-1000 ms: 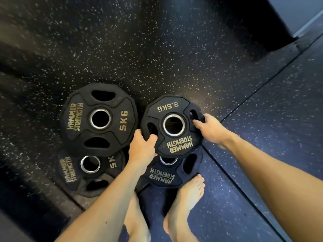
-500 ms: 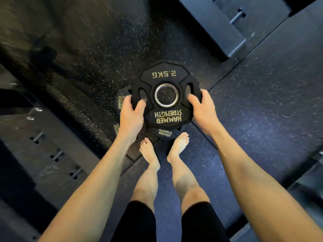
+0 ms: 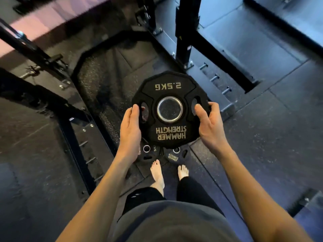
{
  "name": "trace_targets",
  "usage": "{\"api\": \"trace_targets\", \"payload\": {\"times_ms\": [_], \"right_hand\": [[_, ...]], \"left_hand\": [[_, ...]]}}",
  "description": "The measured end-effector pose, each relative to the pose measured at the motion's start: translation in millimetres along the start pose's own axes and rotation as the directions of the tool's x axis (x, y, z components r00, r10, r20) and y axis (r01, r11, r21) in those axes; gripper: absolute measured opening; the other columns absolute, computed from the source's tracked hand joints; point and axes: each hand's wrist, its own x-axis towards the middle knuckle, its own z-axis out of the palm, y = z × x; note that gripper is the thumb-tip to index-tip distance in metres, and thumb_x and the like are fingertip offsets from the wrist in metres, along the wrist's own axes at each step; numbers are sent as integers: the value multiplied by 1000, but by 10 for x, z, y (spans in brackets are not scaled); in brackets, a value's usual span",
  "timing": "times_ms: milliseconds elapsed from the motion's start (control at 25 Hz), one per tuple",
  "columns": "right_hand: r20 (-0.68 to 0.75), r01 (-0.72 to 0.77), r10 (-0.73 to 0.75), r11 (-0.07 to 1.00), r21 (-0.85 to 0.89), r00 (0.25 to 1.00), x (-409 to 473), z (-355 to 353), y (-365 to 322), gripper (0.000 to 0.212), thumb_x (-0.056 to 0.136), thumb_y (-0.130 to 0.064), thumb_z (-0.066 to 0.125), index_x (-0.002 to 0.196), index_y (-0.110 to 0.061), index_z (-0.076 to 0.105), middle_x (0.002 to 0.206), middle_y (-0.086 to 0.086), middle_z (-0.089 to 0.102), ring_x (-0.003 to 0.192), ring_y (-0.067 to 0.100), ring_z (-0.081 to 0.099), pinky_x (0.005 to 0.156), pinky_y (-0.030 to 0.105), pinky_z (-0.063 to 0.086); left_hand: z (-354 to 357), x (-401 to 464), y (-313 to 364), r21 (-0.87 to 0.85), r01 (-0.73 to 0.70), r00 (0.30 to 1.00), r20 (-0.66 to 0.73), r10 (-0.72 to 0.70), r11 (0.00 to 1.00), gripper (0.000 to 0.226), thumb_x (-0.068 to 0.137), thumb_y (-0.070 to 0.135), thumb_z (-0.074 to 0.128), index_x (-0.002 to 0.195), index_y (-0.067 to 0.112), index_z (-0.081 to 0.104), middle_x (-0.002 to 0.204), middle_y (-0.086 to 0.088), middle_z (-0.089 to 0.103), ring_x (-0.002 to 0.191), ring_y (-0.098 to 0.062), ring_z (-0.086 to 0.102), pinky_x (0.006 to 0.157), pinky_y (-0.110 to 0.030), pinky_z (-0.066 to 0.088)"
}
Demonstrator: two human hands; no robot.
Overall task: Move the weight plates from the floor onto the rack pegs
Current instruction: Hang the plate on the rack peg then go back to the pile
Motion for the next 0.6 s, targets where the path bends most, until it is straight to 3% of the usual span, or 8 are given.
{"api": "trace_targets", "payload": {"times_ms": [160, 240, 320, 360, 480, 600], "right_hand": [[163, 141, -140, 990, 5, 977, -305, 43, -403, 12, 101, -34, 46, 97, -23, 48, 76, -12, 53, 60, -10, 51, 62, 14, 43], [276, 187, -184, 982, 14, 943, -456, 108, -553, 11, 101, -32, 45, 93, -26, 48, 72, -10, 54, 56, -9, 52, 56, 11, 43], [396, 215, -214, 976, 43, 893, -636, 224, -664, 11, 101, -32, 45, 92, -27, 50, 69, -10, 55, 56, -7, 53, 54, 12, 44], [460, 216, -219, 975, 60, 861, -748, 309, -701, 11, 101, -32, 45, 93, -26, 50, 69, -10, 56, 56, -6, 55, 54, 13, 45], [629, 230, -237, 969, 95, 740, -1166, 635, -766, 13, 101, -34, 47, 93, -25, 51, 77, -9, 59, 64, -5, 57, 63, 21, 49], [755, 309, -275, 946, 101, 596, -1658, 982, -738, 21, 98, -43, 48, 93, -24, 53, 86, -7, 60, 76, 1, 55, 76, 29, 48]], "left_hand": [[-174, -626, 180, -52, -68, 976, -212, 55, 996, 37, 99, 51, 40, 98, 24, 66, 105, -12, 67, 103, -26, 65, 94, -44, 53], [-242, -986, 230, -68, -133, 926, -365, 100, 989, 37, 102, 46, 38, 97, 19, 63, 92, -6, 66, 89, -17, 65, 85, -35, 55], [-337, -1354, 275, -77, -201, 842, -523, 132, 977, 37, 103, 41, 38, 93, 15, 62, 74, 7, 61, 71, -4, 60, 69, -22, 51], [-411, -1536, 278, -89, -225, 796, -591, 130, 970, 38, 103, 41, 39, 91, 14, 62, 72, 6, 60, 69, -4, 58, 67, -22, 50], [-734, -2073, 229, -87, -276, 629, -769, 112, 957, 42, 102, 43, 43, 88, 8, 62, 80, -3, 58, 77, -14, 55, 73, -32, 46], [-1045, -2653, 165, -71, -387, 460, -879, 126, 920, 31, 104, 33, 43, 87, 15, 62, 83, 2, 60, 77, -4, 55, 72, -19, 46]]}}
